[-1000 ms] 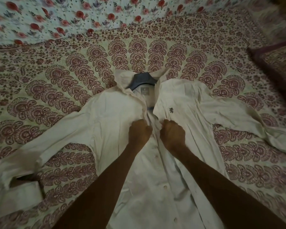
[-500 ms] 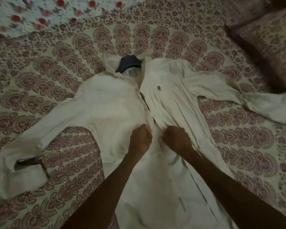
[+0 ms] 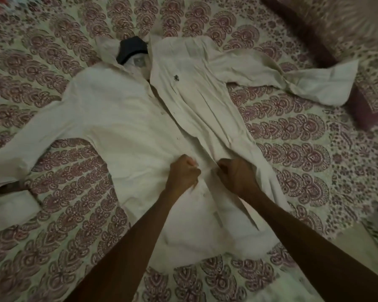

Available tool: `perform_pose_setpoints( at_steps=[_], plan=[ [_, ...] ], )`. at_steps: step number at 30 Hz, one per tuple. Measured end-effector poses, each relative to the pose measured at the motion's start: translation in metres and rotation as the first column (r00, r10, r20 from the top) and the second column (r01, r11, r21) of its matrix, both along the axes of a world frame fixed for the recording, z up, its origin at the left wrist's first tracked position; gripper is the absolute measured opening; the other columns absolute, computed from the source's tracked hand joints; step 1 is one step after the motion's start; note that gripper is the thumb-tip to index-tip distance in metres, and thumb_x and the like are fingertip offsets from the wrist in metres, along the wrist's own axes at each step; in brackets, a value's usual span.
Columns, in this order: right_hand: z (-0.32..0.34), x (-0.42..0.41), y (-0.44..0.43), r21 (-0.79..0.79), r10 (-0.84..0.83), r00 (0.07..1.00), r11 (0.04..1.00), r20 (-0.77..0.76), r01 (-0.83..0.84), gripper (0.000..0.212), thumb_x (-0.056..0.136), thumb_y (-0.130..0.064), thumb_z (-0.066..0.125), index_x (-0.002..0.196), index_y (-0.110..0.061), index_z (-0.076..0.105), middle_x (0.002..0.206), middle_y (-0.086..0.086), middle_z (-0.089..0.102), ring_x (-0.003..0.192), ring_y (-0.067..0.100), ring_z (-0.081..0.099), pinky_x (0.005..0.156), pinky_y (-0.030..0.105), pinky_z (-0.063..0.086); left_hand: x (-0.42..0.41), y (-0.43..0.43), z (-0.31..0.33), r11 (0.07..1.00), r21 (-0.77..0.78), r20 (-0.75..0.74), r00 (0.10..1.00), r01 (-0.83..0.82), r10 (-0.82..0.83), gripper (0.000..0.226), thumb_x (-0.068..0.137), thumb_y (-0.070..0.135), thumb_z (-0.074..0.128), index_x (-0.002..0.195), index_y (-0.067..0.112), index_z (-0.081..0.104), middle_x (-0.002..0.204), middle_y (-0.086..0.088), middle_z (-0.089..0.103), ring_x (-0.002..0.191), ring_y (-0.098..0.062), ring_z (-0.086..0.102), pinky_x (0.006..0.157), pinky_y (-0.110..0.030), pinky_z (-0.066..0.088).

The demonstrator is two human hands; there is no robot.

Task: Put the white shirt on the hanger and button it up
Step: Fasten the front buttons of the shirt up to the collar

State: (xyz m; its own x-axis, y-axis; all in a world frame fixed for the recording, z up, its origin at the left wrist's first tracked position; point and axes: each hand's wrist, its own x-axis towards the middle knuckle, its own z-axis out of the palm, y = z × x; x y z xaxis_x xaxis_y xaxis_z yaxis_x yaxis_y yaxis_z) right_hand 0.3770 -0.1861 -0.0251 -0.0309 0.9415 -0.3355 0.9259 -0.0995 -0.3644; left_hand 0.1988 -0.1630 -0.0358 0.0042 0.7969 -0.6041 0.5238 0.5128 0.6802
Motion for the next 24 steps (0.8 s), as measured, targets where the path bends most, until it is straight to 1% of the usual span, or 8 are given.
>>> perform_pose_setpoints(
  at_steps=[2, 5, 8, 11, 13, 16, 20, 24],
  plan=[
    [0.000, 0.002, -0.011, 0.012, 0.023, 1.000, 1.000, 0.000, -0.023, 0.008, 0.084, -0.027, 0.058, 0.084, -0.023, 0.065, 0.079, 0.005, 0.069, 0.075, 0.028, 0.065, 0.065, 0.036, 0.051, 0.000, -0.018, 0.005, 0.999, 0.050, -0.025, 1.000, -0.011, 0.012, 0.019, 0.085, 0.016, 0.063, 0.104, 0.014, 0.058, 0.097, 0.004, 0.062, 0.090, -0.014, 0.062, 0.076, -0.025, 0.050],
    [0.005, 0.009, -0.042, 0.057, -0.103, 0.994, 0.993, -0.032, 0.105, 0.033, 0.080, -0.019, 0.067, 0.112, -0.010, 0.064, 0.107, 0.017, 0.063, 0.096, 0.035, 0.060, 0.079, 0.042, 0.053, -0.008, -0.065, 0.010, 0.961, 0.274, -0.166, 0.986, 0.044, 0.002, 0.022, 0.089, 0.021, 0.060, 0.109, 0.013, 0.057, 0.101, 0.001, 0.060, 0.088, -0.013, 0.058, 0.074, -0.024, 0.043],
    [0.015, 0.009, -0.081, 0.105, -0.127, 0.992, 0.987, 0.029, 0.123, 0.038, 0.076, -0.016, 0.070, 0.111, -0.010, 0.058, 0.106, 0.013, 0.060, 0.092, 0.031, 0.059, 0.074, 0.041, 0.052, -0.017, -0.122, 0.009, 0.885, 0.385, -0.255, 0.952, 0.261, -0.169, 0.029, 0.085, 0.040, 0.065, 0.103, 0.021, 0.055, 0.097, 0.006, 0.058, 0.088, -0.015, 0.058, 0.074, -0.029, 0.047],
    [0.021, 0.003, -0.117, -0.007, -0.105, 0.988, 0.994, -0.113, 0.105, 0.025, 0.078, -0.014, 0.067, 0.102, -0.015, 0.059, 0.093, 0.006, 0.064, 0.082, 0.028, 0.063, 0.065, 0.035, 0.050, -0.028, -0.168, 0.006, 0.686, 0.313, -0.531, 0.720, 0.657, -0.447, 0.063, 0.069, 0.065, 0.064, 0.117, 0.025, 0.053, 0.108, 0.005, 0.058, 0.099, -0.018, 0.055, 0.086, -0.038, 0.043],
    [0.027, -0.005, -0.139, -0.196, -0.046, 0.976, 0.981, -0.215, 0.003, 0.025, 0.081, -0.021, 0.068, 0.106, -0.019, 0.062, 0.099, 0.004, 0.065, 0.092, 0.027, 0.064, 0.072, 0.032, 0.049, -0.040, -0.192, 0.007, 0.581, 0.229, -0.617, 0.578, 0.781, -0.534, 0.081, 0.063, 0.069, 0.065, 0.129, 0.025, 0.049, 0.124, -0.002, 0.054, 0.111, -0.025, 0.052, 0.095, -0.047, 0.037],
    [0.030, -0.021, -0.167, -0.305, 0.195, 0.980, 0.932, -0.026, -0.193, 0.071, 0.074, -0.028, 0.076, 0.137, -0.022, 0.043, 0.131, 0.007, 0.049, 0.112, 0.030, 0.053, 0.088, 0.043, 0.049, -0.062, -0.212, 0.009, 0.604, 0.154, -0.694, 0.521, 0.782, -0.498, 0.099, 0.057, 0.053, 0.081, 0.142, 0.024, 0.041, 0.142, -0.010, 0.043, 0.130, -0.031, 0.043, 0.108, -0.060, 0.025],
    [0.023, -0.031, -0.183, -0.318, 0.054, 0.995, 0.948, 0.088, -0.024, 0.073, 0.077, -0.002, 0.064, 0.141, -0.018, 0.031, 0.123, 0.012, 0.051, 0.092, 0.033, 0.063, 0.073, 0.042, 0.054, -0.075, -0.219, 0.021, 0.826, 0.144, -0.732, 0.621, 0.545, -0.282, 0.092, 0.056, 0.012, 0.085, 0.138, 0.023, 0.044, 0.143, -0.007, 0.042, 0.129, -0.028, 0.042, 0.106, -0.050, 0.033],
    [0.019, -0.031, -0.185, -0.341, 0.112, 0.988, 0.937, 0.106, -0.070, 0.054, 0.085, -0.011, 0.058, 0.135, -0.018, 0.037, 0.114, 0.011, 0.062, 0.095, 0.033, 0.064, 0.074, 0.039, 0.050, -0.095, -0.221, 0.029, 0.860, 0.294, -0.471, 0.846, 0.416, -0.249, 0.038, 0.073, -0.006, 0.072, 0.105, 0.013, 0.065, 0.098, -0.006, 0.069, 0.090, -0.025, 0.065, 0.076, -0.037, 0.054]
  ],
)
